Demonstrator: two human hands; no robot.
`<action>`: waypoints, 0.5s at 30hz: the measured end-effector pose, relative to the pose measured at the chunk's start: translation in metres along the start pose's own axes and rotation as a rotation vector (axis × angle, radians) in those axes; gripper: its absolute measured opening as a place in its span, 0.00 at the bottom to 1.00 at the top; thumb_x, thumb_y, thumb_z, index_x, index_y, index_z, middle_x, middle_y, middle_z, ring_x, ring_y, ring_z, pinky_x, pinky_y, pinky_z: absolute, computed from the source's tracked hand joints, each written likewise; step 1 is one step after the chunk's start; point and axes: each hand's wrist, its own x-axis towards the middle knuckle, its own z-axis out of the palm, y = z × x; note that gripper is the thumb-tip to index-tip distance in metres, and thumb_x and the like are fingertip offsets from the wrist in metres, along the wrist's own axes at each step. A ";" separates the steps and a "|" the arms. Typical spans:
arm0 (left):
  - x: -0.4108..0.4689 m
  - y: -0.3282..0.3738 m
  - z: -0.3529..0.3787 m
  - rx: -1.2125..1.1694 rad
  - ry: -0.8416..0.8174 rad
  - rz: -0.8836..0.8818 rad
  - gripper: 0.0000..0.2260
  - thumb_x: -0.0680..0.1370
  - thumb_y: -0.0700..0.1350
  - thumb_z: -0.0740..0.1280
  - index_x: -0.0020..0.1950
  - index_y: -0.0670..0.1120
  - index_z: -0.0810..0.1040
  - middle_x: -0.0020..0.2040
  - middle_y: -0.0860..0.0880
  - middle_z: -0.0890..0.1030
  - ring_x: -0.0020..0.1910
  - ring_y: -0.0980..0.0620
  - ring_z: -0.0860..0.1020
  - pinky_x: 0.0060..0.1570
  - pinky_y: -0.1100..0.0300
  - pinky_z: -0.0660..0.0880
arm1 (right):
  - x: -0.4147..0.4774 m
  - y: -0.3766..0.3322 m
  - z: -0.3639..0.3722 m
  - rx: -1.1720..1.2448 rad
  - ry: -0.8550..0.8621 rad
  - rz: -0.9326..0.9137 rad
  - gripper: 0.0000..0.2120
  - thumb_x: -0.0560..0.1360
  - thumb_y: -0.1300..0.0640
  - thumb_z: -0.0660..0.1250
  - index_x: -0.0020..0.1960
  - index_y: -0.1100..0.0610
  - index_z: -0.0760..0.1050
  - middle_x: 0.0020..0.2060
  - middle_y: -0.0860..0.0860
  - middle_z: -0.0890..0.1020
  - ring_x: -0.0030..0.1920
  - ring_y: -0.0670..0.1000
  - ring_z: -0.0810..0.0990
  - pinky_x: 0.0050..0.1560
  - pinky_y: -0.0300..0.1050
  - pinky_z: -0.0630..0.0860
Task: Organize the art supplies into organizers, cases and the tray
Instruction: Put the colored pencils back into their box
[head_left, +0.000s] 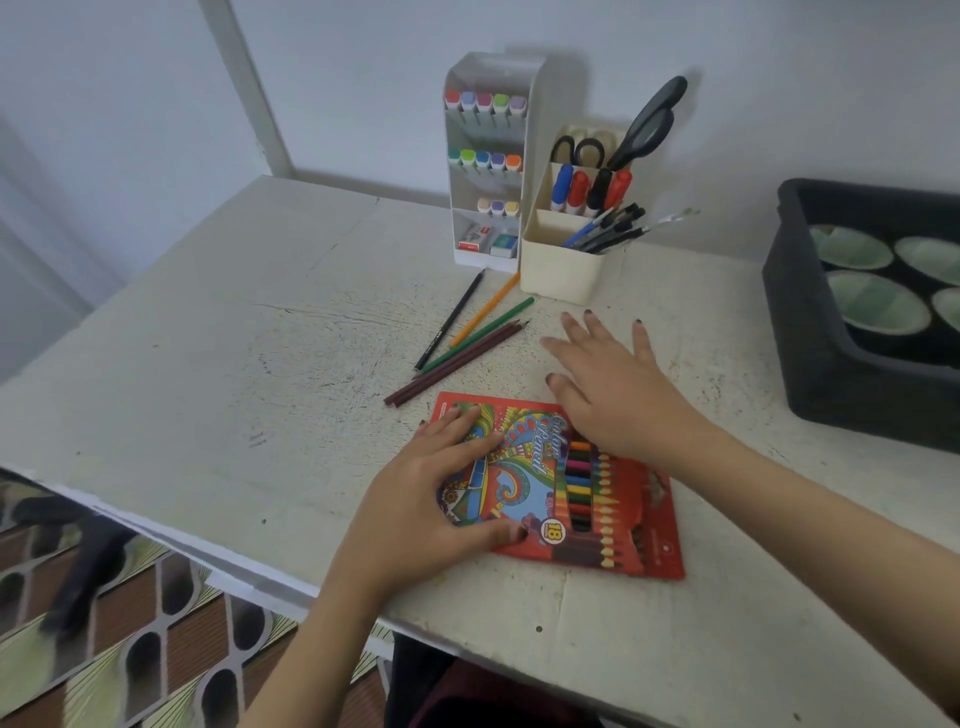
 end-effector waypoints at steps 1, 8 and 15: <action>0.000 0.000 0.000 0.002 0.002 -0.001 0.35 0.60 0.73 0.67 0.66 0.66 0.68 0.69 0.71 0.57 0.72 0.70 0.54 0.67 0.77 0.45 | 0.011 -0.002 0.003 -0.053 -0.002 -0.049 0.24 0.82 0.51 0.47 0.77 0.52 0.50 0.77 0.51 0.47 0.76 0.50 0.42 0.72 0.59 0.37; 0.000 0.000 0.000 -0.006 0.000 -0.017 0.35 0.60 0.71 0.69 0.66 0.65 0.70 0.68 0.72 0.57 0.72 0.70 0.54 0.67 0.77 0.46 | 0.053 -0.005 0.020 -0.199 0.067 -0.238 0.22 0.81 0.55 0.50 0.75 0.54 0.59 0.73 0.51 0.64 0.75 0.50 0.55 0.71 0.59 0.35; 0.001 -0.001 -0.001 -0.021 -0.001 -0.022 0.35 0.60 0.70 0.69 0.66 0.65 0.70 0.69 0.70 0.58 0.72 0.71 0.53 0.67 0.78 0.46 | 0.049 0.009 0.021 -0.141 0.308 -0.290 0.04 0.75 0.59 0.65 0.41 0.56 0.74 0.35 0.50 0.78 0.46 0.55 0.76 0.71 0.57 0.49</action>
